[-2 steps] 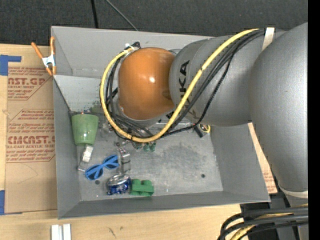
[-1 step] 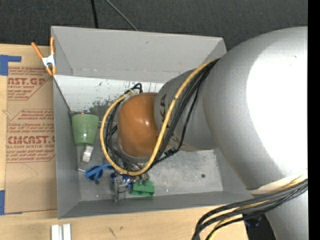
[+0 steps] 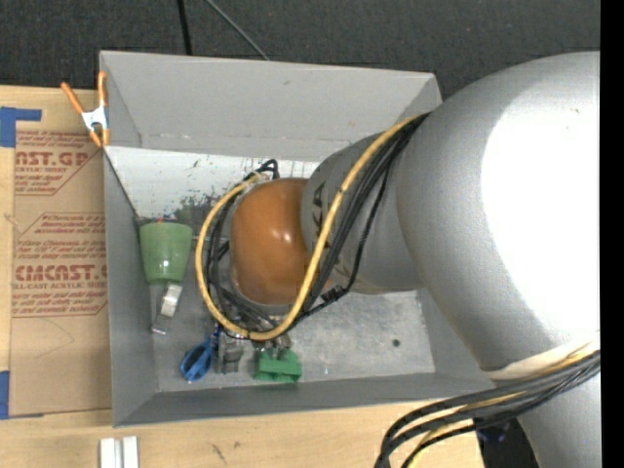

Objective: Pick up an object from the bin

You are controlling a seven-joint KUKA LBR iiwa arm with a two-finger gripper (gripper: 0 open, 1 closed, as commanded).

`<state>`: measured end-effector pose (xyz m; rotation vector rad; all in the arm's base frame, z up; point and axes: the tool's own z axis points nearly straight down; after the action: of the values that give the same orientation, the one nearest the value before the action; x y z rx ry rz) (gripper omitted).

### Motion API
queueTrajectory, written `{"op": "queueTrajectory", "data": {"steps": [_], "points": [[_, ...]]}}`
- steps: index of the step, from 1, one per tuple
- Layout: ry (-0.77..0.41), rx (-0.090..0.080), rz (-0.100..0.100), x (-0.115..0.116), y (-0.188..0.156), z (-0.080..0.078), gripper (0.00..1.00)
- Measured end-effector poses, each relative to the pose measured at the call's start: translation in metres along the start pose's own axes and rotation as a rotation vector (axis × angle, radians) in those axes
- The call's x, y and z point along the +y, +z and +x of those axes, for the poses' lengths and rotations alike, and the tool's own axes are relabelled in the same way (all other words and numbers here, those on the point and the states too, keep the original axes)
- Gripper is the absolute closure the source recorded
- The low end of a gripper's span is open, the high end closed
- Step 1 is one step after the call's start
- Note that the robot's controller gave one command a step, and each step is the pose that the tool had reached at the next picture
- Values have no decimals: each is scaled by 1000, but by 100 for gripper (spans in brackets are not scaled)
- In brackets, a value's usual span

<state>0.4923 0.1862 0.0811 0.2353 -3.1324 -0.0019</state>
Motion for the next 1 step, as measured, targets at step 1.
{"op": "queueTrajectory", "data": {"steps": [1], "points": [[-61,-3,0,11,10,-42,100]]}}
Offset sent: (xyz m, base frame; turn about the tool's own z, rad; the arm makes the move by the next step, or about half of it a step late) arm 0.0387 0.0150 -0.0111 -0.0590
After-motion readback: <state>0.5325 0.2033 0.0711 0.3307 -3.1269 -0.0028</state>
